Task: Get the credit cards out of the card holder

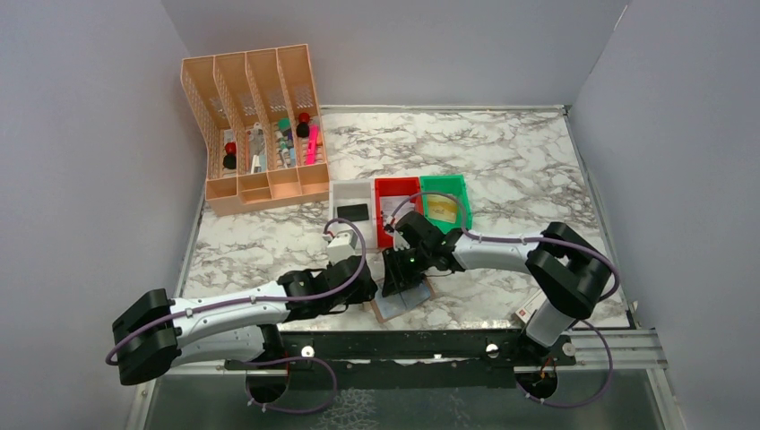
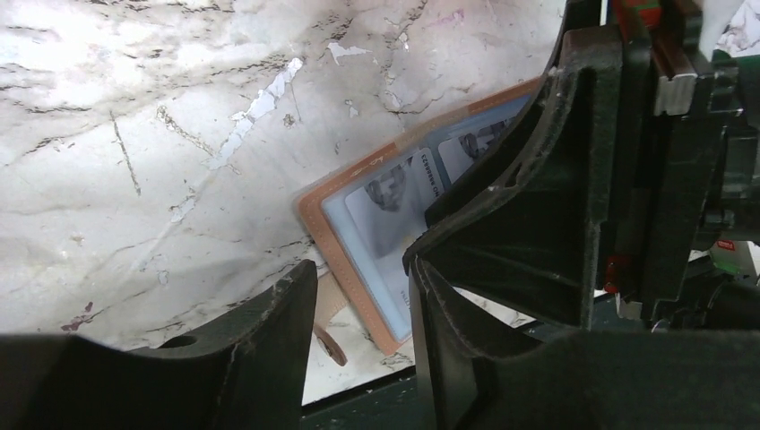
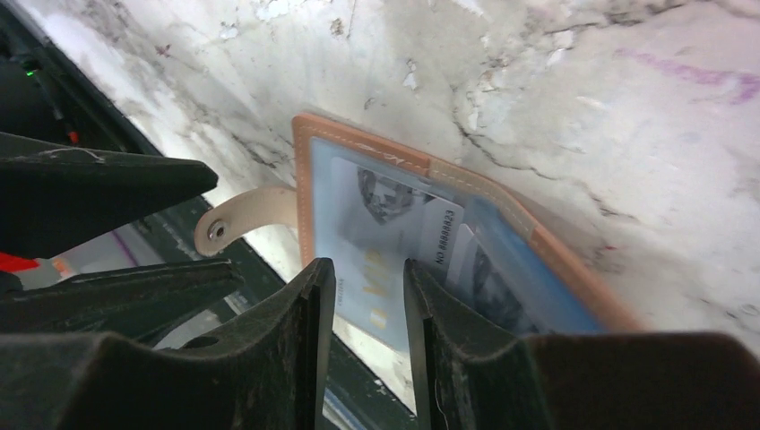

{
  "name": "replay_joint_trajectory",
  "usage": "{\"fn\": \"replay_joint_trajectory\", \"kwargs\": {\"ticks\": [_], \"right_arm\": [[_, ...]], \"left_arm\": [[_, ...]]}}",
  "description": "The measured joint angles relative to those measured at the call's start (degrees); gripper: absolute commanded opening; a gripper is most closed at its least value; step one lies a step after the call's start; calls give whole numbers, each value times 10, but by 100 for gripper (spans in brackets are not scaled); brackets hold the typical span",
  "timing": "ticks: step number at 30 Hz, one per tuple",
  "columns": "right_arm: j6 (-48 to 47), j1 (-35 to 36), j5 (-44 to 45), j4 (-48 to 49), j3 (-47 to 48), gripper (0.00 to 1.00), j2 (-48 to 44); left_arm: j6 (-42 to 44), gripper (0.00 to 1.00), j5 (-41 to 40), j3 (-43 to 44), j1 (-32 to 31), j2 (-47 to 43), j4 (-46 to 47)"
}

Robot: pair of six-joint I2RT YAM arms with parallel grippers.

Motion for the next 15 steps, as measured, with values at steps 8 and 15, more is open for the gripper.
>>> {"fn": "replay_joint_trajectory", "kwargs": {"ticks": [8,15], "right_arm": [[7,-1,-9,11,-1,39,6],[23,0,1,16,-5,39,2]], "left_arm": [[7,37,3,0,0,-32,7],[16,30,46,-4,0,14,77]]}}
